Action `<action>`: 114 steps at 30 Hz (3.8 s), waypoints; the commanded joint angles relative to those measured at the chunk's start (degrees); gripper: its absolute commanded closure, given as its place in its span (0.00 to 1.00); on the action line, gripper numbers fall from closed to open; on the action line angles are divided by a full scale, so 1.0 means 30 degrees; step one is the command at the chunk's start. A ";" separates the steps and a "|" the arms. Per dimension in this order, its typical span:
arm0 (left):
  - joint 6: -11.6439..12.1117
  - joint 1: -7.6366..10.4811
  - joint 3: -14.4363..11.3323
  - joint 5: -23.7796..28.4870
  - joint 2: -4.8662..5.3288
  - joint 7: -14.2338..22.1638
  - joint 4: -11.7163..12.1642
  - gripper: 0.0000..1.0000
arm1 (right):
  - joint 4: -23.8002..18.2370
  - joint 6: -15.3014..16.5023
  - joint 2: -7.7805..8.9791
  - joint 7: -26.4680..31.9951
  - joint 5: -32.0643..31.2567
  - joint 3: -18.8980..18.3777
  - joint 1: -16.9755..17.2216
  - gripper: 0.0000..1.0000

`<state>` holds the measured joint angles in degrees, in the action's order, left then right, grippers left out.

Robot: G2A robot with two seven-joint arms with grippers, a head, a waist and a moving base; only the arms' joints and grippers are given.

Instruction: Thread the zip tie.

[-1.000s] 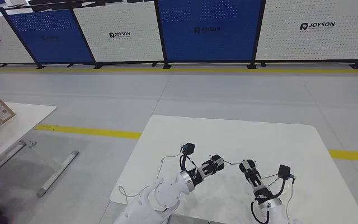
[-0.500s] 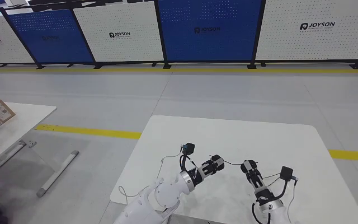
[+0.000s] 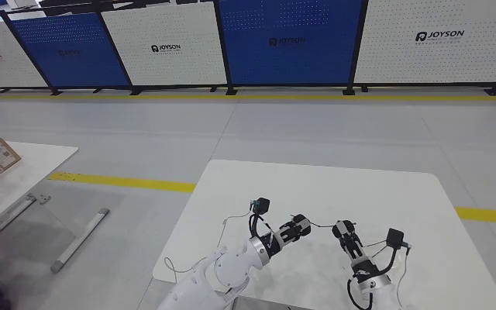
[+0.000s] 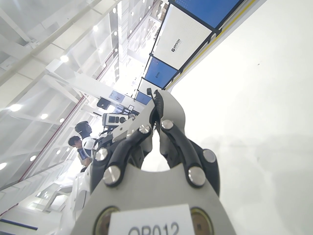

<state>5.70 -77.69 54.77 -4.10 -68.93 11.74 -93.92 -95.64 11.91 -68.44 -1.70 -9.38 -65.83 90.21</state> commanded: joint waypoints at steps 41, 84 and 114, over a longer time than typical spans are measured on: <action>0.0000 0.0000 0.0000 0.0000 0.0000 0.0000 0.0000 1.00 | 0.0310 0.0087 -0.0550 0.0486 -0.0427 -0.0319 -0.0062 1.00; 0.0000 0.0000 0.0000 0.0000 0.0000 0.0000 0.0000 1.00 | 0.0342 -0.0239 -0.1013 0.1304 0.0784 -0.0565 0.0170 1.00; 0.0459 -0.0095 0.0048 0.0582 -0.0021 0.0295 -0.0094 1.00 | 0.0220 -0.0540 -0.1179 0.2333 0.0920 -0.0330 -0.0094 1.00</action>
<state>6.76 -77.89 54.84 -2.55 -69.01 12.52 -94.10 -95.06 10.21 -71.95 4.79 -7.04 -66.89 90.03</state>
